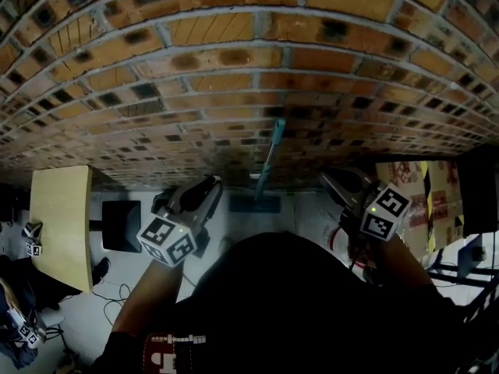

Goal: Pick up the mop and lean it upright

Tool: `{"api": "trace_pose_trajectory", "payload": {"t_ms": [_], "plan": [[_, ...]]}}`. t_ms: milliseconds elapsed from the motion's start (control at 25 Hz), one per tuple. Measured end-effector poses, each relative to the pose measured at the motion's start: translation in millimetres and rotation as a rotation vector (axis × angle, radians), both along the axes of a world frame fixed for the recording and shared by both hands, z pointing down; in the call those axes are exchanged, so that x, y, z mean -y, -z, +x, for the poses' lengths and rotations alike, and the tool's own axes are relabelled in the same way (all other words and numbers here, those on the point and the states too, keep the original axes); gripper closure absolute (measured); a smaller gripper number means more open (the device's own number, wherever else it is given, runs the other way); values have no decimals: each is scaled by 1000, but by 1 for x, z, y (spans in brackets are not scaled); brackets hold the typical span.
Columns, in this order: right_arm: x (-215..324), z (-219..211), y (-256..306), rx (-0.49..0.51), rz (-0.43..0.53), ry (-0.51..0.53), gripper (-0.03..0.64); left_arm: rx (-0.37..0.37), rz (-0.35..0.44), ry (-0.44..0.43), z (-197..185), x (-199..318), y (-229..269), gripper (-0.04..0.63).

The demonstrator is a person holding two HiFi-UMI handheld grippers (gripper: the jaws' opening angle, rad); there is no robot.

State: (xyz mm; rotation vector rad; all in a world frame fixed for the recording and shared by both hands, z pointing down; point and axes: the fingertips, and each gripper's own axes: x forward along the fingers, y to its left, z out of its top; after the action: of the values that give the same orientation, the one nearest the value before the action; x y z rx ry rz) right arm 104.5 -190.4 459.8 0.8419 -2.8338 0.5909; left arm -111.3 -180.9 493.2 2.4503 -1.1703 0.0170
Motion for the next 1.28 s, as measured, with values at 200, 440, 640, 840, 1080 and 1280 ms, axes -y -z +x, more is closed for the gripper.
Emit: {"api": "trace_pose_trajectory", "payload": {"t_ms": [200, 440, 640, 840, 1080, 1280], "plan": [[1, 7, -1, -20, 14, -80, 603, -48, 63, 52, -14, -12, 27, 592], [3, 7, 1, 9, 8, -119, 604, -56, 114, 18, -11, -17, 40, 594], [4, 3, 10, 20, 21, -101, 604, -64, 106, 7, -3, -17, 42, 594], [3, -1, 9, -1, 32, -87, 604, -56, 110, -13, 0, -17, 41, 594], [3, -5, 3, -19, 33, -68, 604, -55, 97, -7, 1, -17, 38, 594], [2, -4, 4, -21, 32, -65, 604, -54, 88, -12, 4, -18, 37, 594]]}}
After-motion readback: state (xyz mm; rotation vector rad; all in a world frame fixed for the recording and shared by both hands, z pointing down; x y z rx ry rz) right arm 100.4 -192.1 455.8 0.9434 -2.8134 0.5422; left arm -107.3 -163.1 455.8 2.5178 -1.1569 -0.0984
